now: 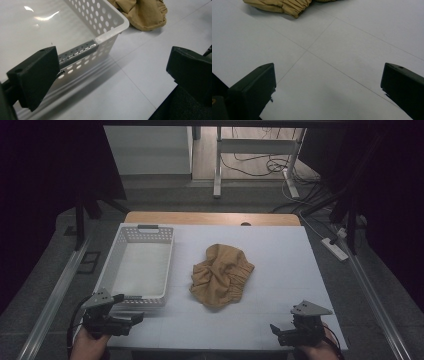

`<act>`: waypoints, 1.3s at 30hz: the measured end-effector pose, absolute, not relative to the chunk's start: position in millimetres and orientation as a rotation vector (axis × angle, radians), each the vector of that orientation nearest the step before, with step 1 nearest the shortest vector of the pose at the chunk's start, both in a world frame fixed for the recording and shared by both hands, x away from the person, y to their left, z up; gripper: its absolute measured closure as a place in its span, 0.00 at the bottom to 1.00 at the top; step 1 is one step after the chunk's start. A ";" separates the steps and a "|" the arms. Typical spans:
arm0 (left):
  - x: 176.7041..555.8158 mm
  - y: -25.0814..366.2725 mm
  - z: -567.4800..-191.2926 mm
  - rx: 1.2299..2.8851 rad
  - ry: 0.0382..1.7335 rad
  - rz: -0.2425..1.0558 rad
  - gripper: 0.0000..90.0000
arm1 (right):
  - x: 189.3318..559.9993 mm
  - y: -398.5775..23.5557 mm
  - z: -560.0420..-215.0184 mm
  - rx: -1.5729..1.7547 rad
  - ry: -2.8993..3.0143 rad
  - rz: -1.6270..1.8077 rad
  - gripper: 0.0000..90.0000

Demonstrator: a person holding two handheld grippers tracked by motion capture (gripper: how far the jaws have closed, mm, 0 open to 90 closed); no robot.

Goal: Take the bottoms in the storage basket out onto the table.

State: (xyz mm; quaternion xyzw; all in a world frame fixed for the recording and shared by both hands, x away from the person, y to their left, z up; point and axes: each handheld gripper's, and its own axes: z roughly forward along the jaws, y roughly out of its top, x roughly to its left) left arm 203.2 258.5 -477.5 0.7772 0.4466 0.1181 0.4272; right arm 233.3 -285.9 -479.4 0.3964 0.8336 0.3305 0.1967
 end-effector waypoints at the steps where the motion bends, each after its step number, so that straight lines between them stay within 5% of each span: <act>1: 202.0 259.4 -477.7 1.941 1.121 0.298 0.00 | 233.4 -286.0 -479.4 1.110 2.335 0.925 0.01; 39: 170.5 290.2 -504.6 1.938 1.254 0.321 0.00 | 233.8 -287.3 -479.3 1.124 2.328 0.936 0.01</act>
